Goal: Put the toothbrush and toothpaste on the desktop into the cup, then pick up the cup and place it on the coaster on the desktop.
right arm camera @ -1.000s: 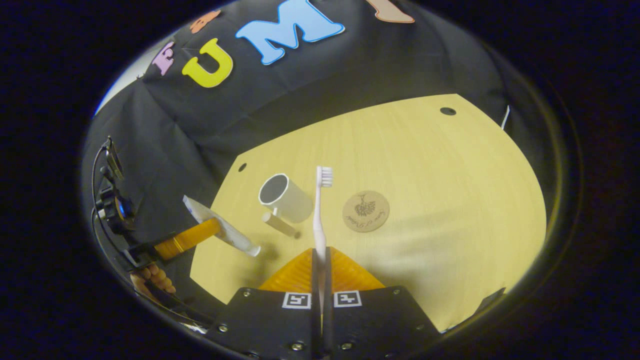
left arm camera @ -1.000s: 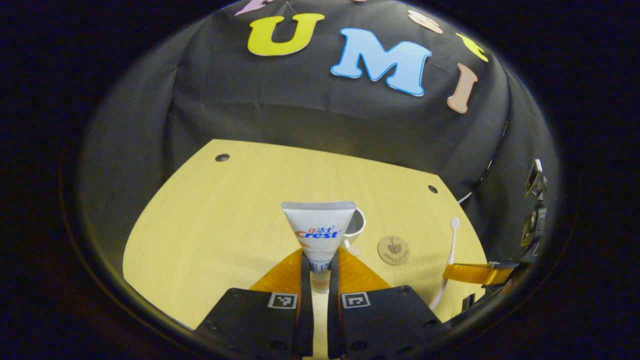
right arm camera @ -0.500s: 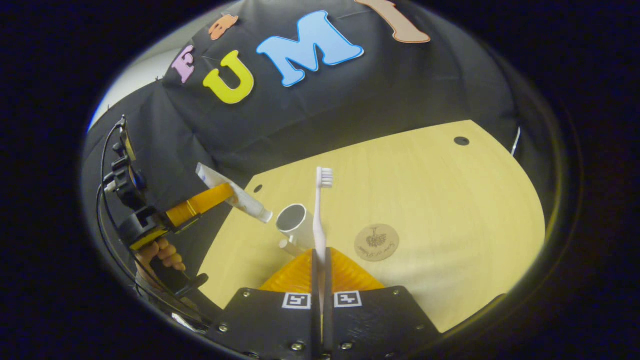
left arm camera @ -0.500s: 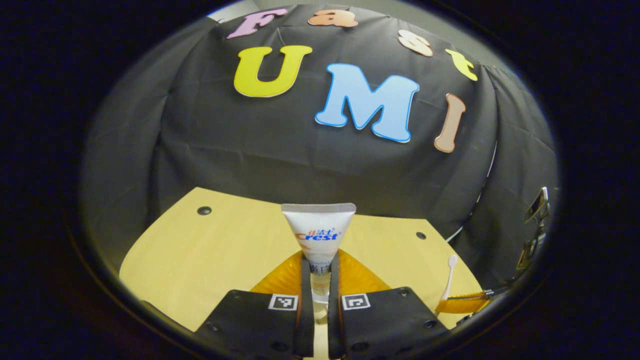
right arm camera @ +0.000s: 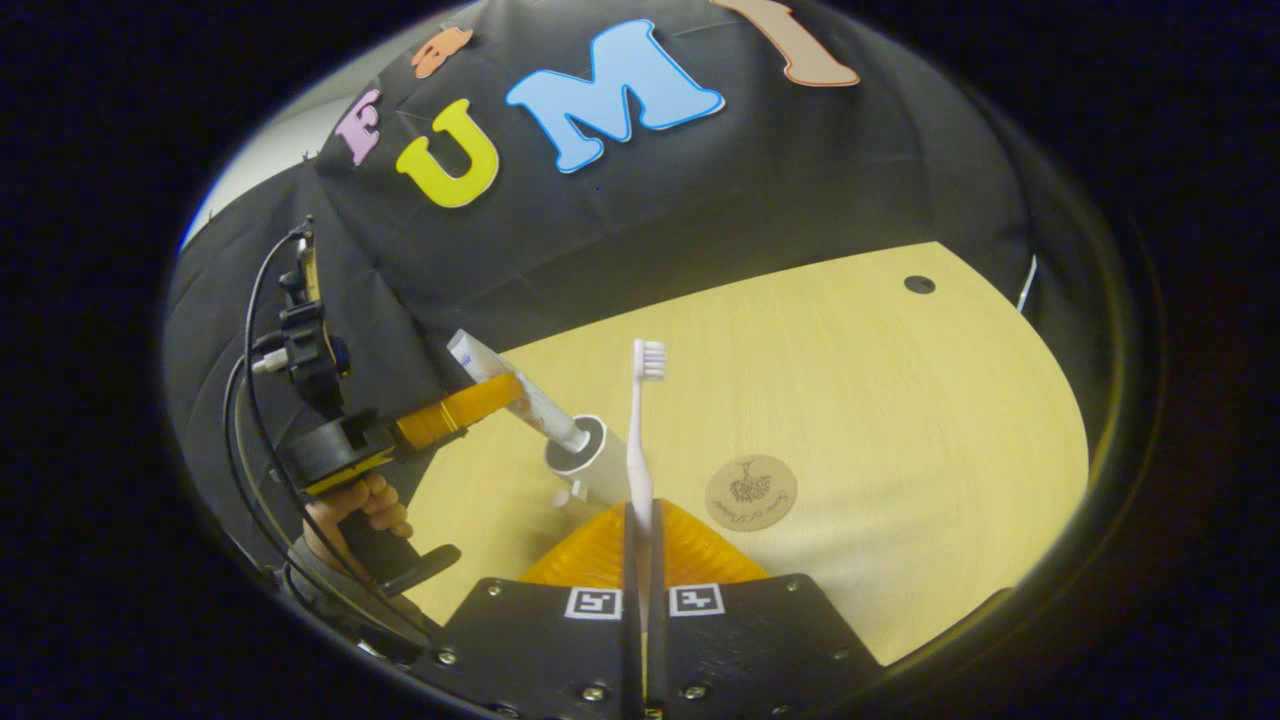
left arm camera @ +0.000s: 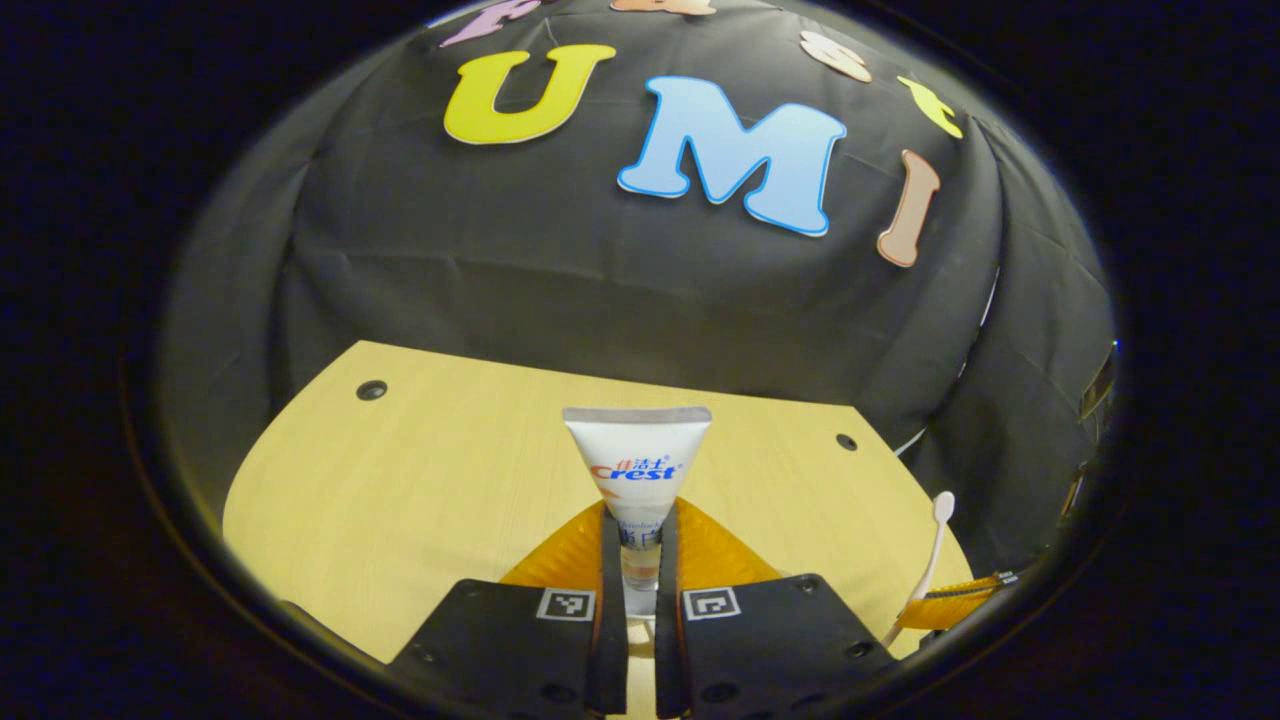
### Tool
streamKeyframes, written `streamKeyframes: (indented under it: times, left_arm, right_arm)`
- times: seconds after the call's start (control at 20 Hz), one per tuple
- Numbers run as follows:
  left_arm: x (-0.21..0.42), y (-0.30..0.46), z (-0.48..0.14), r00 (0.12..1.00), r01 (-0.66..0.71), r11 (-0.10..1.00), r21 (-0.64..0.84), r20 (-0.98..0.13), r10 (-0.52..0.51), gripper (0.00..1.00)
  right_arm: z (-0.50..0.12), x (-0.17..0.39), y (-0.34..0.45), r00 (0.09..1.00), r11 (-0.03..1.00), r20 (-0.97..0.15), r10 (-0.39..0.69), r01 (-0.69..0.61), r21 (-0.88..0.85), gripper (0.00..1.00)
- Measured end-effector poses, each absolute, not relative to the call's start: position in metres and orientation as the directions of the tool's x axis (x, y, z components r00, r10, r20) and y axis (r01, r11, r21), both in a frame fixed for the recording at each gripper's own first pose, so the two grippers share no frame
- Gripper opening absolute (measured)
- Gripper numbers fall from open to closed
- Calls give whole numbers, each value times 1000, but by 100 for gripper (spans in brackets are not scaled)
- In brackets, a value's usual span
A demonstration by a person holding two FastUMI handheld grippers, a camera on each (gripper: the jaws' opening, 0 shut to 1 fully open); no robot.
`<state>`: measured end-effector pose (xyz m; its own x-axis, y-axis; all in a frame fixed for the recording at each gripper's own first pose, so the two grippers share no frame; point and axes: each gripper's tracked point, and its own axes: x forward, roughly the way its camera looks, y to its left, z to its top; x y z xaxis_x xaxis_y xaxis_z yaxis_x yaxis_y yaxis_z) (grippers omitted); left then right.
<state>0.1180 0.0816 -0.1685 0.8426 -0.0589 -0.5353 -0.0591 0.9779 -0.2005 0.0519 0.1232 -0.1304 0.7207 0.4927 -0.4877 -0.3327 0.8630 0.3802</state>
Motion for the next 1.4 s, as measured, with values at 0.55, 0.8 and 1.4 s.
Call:
streamKeyframes:
  times: [0.55, 0.8, 1.4]
  left_arm:
    - [105, 75, -216, 749, -43, 972, -232, -651, -122, 36]
    - [102, 75, -213, 755, -37, 968, -249, -642, -136, 73]
    - [63, 90, -196, 764, -28, 944, -328, -616, -192, 80]
  right_arm:
    - [-121, 69, 161, 716, 852, -465, 520, -393, 346, 7]
    - [-112, 82, 175, 726, 849, -445, 525, -405, 339, 3]
    - [-86, 155, 225, 780, 831, -305, 546, -457, 318, 3]
